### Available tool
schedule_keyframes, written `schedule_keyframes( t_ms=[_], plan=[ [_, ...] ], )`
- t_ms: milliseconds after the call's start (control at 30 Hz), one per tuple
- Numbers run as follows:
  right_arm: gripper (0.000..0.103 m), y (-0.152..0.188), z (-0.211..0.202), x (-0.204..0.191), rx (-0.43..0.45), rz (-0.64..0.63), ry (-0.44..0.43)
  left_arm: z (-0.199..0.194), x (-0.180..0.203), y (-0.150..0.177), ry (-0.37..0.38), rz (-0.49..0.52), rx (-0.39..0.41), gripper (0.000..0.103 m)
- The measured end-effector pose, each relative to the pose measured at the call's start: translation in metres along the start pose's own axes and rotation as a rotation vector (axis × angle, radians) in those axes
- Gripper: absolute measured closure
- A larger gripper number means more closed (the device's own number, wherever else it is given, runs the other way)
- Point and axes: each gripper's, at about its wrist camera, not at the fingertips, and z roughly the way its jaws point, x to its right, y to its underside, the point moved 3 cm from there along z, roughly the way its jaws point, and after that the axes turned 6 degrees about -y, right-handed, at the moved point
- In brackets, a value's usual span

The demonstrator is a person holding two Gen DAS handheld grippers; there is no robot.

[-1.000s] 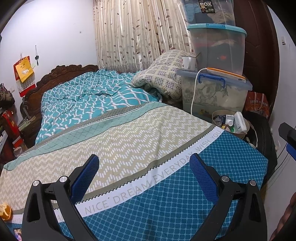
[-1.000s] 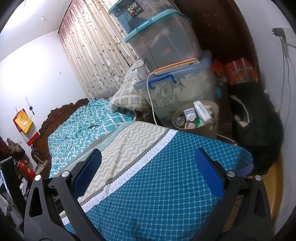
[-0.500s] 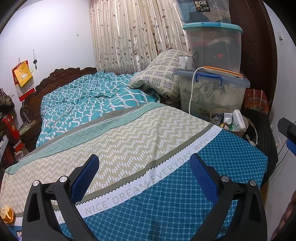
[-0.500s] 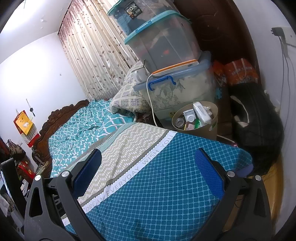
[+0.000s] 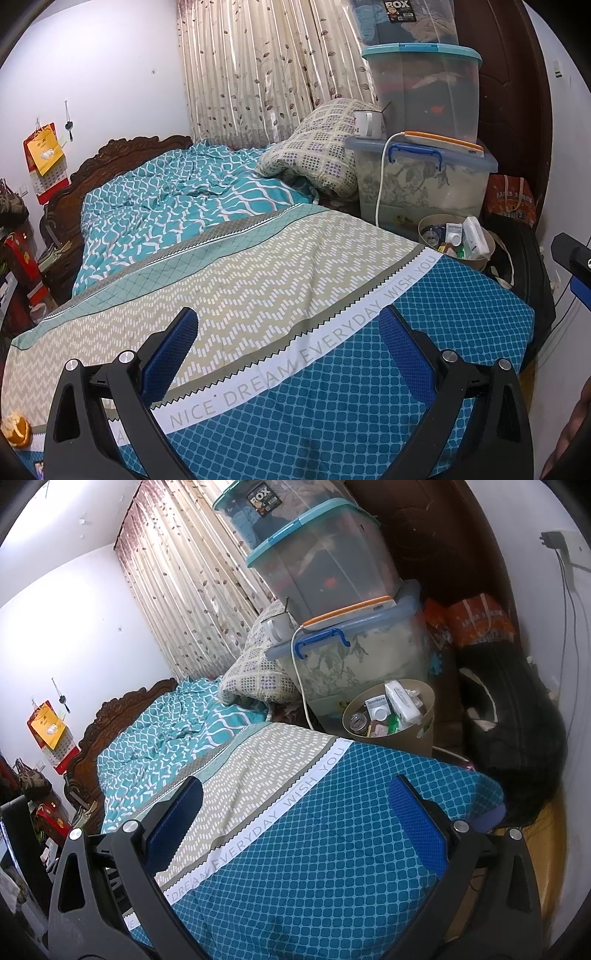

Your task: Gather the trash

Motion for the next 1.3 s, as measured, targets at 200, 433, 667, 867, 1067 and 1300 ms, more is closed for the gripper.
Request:
schedule_keyframes(
  t_ms=[200, 433, 667, 867, 1067, 1300],
  plan=[
    [0.004, 0.0012, 0.0009, 0.0013, -0.004, 0.001, 0.0, -0.0003, 0.0004, 0.0008, 0.001, 0.0, -0.001, 0.009],
    [0.004, 0.0021, 0.0009, 0.0019, -0.005, 0.003, 0.0, 0.0002, 0.0001, 0.0036, 0.002, 0.004, -0.002, 0.009],
    [0.004, 0.0038, 0.0006, 0.0025, -0.002, 0.001, -0.006, 0.0006, -0.0001, 0.0051, 0.003, 0.006, -0.003, 0.009],
    [0.004, 0.005, 0.0008, 0.0029, -0.002, 0.004, -0.005, 0.0019, -0.0011, 0.0083, 0.004, 0.011, -0.002, 0.009],
    [0.004, 0.005, 0.0007, 0.0031, -0.004, 0.004, -0.005, 0.0026, -0.0017, 0.0086, 0.004, 0.011, -0.003, 0.009],
    [0.004, 0.005, 0.001, 0.0033, -0.005, 0.005, -0.004, 0.0037, -0.0027, 0.0092, 0.004, 0.012, -0.005, 0.009]
  ],
)
